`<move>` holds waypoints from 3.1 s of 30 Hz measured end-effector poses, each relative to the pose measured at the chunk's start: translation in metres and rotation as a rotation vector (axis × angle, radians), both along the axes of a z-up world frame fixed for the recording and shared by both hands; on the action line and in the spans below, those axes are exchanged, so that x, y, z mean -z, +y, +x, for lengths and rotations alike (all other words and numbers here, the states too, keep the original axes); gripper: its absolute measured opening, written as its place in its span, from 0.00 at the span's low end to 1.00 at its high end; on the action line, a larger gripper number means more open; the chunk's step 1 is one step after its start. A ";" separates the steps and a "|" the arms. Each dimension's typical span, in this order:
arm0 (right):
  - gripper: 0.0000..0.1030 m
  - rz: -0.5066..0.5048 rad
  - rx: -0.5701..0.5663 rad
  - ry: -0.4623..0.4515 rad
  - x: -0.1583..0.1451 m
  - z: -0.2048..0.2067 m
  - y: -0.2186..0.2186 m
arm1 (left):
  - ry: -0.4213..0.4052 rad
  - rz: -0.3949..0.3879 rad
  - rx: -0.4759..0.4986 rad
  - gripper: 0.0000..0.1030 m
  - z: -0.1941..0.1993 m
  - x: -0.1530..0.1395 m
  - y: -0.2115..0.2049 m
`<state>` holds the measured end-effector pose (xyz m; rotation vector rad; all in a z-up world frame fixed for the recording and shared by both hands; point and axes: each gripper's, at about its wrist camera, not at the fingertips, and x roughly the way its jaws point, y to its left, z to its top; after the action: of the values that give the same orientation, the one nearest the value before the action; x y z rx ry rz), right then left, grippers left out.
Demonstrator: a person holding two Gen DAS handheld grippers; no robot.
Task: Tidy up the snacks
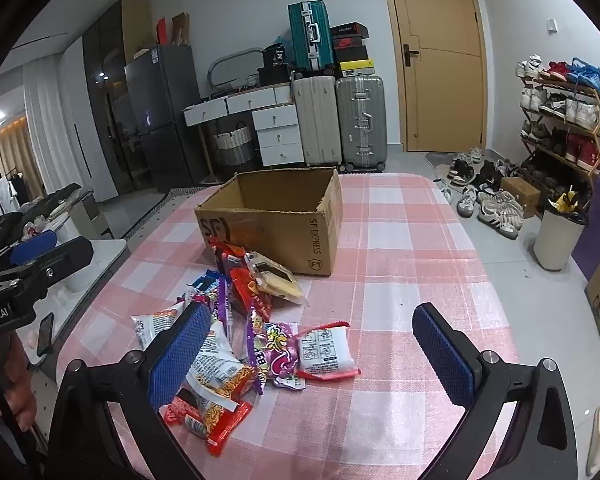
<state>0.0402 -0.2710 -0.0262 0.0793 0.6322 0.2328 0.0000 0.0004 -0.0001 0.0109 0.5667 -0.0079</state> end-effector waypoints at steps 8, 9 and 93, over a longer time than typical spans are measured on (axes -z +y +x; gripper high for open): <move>1.00 -0.032 -0.035 -0.029 -0.007 -0.007 0.011 | -0.004 0.011 -0.001 0.99 0.000 0.002 -0.002; 1.00 -0.030 -0.037 -0.031 -0.008 -0.008 0.012 | -0.005 0.012 0.000 0.99 0.000 0.003 -0.002; 1.00 0.017 -0.097 0.021 0.016 -0.007 0.020 | 0.056 -0.070 -0.026 0.99 0.009 0.029 0.031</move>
<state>0.0328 -0.2514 -0.0421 0.0671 0.6562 0.3315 0.0093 0.0319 -0.0294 -0.0644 0.6222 -0.0030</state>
